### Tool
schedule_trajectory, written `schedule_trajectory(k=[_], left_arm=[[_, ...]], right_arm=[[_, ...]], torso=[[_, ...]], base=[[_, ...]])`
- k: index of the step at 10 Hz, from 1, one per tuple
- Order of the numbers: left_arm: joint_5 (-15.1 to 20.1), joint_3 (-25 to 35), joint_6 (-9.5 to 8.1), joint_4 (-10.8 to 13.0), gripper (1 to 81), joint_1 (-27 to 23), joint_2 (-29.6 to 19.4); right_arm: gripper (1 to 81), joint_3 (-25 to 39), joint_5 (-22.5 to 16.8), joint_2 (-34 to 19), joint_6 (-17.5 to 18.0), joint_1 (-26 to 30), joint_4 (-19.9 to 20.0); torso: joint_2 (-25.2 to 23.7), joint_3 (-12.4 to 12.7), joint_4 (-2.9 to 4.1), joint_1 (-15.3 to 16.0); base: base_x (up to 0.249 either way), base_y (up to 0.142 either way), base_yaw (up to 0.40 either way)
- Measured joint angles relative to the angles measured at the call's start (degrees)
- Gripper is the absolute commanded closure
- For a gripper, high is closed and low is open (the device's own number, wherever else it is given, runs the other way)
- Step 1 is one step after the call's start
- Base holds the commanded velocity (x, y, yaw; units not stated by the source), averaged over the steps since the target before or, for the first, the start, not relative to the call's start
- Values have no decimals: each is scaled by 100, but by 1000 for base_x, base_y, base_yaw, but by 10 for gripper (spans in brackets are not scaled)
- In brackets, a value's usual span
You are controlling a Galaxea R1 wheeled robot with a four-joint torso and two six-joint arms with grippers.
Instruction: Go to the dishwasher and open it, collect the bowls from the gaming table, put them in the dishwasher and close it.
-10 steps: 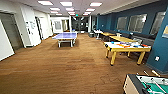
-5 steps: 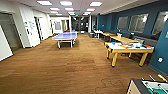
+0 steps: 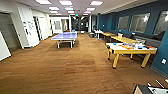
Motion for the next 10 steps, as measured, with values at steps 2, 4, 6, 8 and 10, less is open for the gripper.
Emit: schedule_trajectory(k=[2, 4, 6, 8, 10], left_arm=[[-1, 0, 0, 0, 10, 0, 0], [0, 0, 0, 0, 10, 0, 4], [-1, -1, 0, 0, 10, 2, 4], [-4, 0, 0, 2, 10, 9, 2], [-9, 0, 0, 2, 10, 13, 4]], right_arm=[[10, 0, 0, 0, 0, 0, 2], [10, 0, 2, 2, 0, 0, 2], [10, -2, 0, 0, 0, 0, 5], [10, 0, 4, 5, 0, -13, 7], [10, -5, -2, -1, 4, -16, 11]], torso=[[0, 0, 0, 2], [0, 0, 0, 2], [0, 0, 0, 2], [0, 0, 0, 2], [0, 0, 0, 2]], base=[[210, 0, 0], [213, 0, 0], [216, 0, 0], [219, 0, 0], [227, 0, 0]])
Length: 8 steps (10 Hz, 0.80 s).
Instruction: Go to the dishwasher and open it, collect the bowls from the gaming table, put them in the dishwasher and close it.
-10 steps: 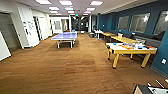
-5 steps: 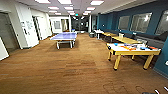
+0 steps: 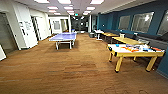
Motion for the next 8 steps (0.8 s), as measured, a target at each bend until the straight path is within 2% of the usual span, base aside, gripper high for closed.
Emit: schedule_trajectory(k=[8], left_arm=[[-11, 0, 0, 0, 10, -2, 13]], right_arm=[[10, -9, 0, 0, 9, 27, 5]], torso=[[0, 0, 0, 0]], base=[[227, 0, 0]])
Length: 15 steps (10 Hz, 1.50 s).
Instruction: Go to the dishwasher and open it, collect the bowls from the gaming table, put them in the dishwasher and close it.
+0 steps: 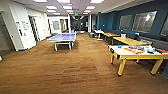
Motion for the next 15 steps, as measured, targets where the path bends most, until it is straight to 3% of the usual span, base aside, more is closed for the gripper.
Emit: schedule_trajectory(k=[4, 5, 8, 10, 15], left_arm=[[-2, 0, 0, 1, 10, -2, 11], [-2, 0, 0, 0, 10, 2, 13], [-9, -1, 0, 0, 10, -13, 13], [5, 0, 0, 0, 10, 28, 13], [0, 0, 0, 0, 10, 5, 13]], right_arm=[[10, -67, -33, 1, 30, 0, 85], [10, -100, -41, 23, -94, -16, 273], [10, -640, -41, 307, -940, -38, 1018], [10, -827, -37, 400, -1153, -41, 1477], [10, -529, -35, 218, -1271, 37, 1502]], torso=[[0, 0, 0, 1], [0, 0, 0, 1], [0, 0, 0, 3], [-2, 0, 0, -2], [0, 0, 0, 0]], base=[[227, 0, 0], [222, 0, 0], [221, 0, 0], [221, 0, 0], [220, 0, 0]])
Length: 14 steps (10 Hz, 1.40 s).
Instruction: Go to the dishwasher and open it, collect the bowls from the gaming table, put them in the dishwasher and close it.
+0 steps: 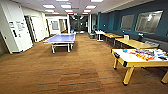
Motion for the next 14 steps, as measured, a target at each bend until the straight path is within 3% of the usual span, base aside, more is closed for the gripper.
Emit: schedule_trajectory(k=[14], left_arm=[[2, -34, 0, -2, 10, 23, 35]], right_arm=[[10, 41, -11, 15, -5, -28, 0]], torso=[[-2, 0, 0, 0]], base=[[221, 0, 0]])
